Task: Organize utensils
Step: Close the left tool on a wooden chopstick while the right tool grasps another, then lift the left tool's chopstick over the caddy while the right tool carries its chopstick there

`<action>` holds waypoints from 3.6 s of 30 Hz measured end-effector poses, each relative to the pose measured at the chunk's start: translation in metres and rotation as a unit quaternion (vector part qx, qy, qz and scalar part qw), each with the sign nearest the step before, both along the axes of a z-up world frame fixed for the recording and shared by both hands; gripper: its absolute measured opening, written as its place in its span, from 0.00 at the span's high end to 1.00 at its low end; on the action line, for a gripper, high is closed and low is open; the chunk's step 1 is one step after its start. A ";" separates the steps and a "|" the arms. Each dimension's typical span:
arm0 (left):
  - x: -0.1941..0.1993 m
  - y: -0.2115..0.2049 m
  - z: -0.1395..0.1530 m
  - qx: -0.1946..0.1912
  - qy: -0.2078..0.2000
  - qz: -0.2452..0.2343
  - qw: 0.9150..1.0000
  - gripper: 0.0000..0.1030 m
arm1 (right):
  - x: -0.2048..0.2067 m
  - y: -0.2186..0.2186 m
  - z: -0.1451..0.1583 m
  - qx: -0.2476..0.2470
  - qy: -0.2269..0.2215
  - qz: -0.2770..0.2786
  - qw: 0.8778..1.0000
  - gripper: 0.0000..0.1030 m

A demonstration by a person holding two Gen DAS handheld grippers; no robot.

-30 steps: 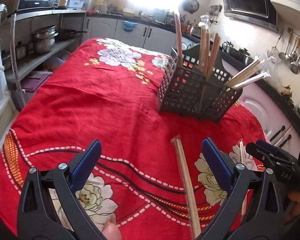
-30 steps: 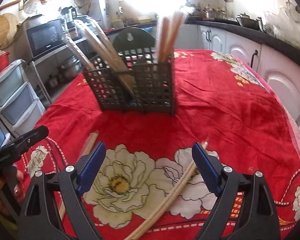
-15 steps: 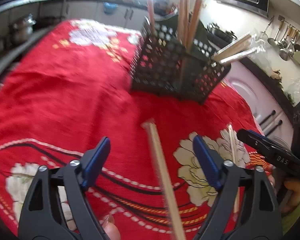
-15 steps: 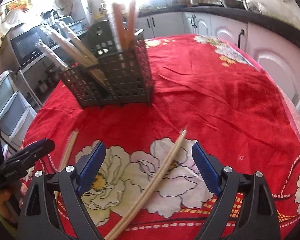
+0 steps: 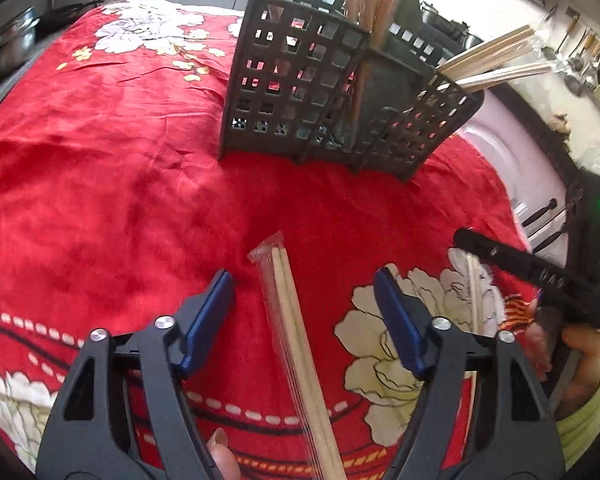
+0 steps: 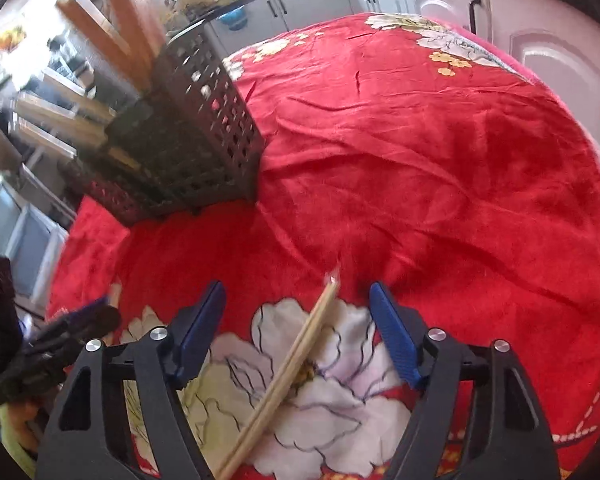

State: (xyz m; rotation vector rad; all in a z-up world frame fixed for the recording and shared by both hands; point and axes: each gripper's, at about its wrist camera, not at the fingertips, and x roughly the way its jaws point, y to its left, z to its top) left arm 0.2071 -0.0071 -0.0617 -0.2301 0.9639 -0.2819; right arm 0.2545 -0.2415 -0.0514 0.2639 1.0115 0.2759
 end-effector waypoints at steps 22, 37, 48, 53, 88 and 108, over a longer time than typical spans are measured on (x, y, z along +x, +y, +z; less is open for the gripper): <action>0.010 0.013 -0.006 -0.014 -0.018 0.013 1.000 0.92 | -0.008 -0.022 -0.009 0.041 -0.027 -0.050 0.998 0.89; -0.038 0.044 0.049 -0.044 -0.118 0.051 0.991 0.97 | -0.047 0.013 0.066 0.059 -0.136 0.008 0.989 0.92; -0.061 0.052 0.108 -0.057 -0.196 0.054 0.977 0.98 | -0.082 0.043 0.125 0.057 -0.226 0.065 0.970 0.94; -0.064 0.047 0.132 -0.056 -0.226 0.050 0.971 0.98 | -0.091 0.045 0.143 0.056 -0.260 0.069 0.961 0.95; 0.010 -0.017 0.240 -0.048 -0.378 0.076 0.922 0.98 | -0.059 0.029 0.231 0.072 -0.382 0.059 0.919 0.95; 0.072 -0.026 0.235 -0.021 -0.414 0.158 0.896 0.98 | -0.014 0.032 0.265 0.069 -0.445 0.043 0.892 0.95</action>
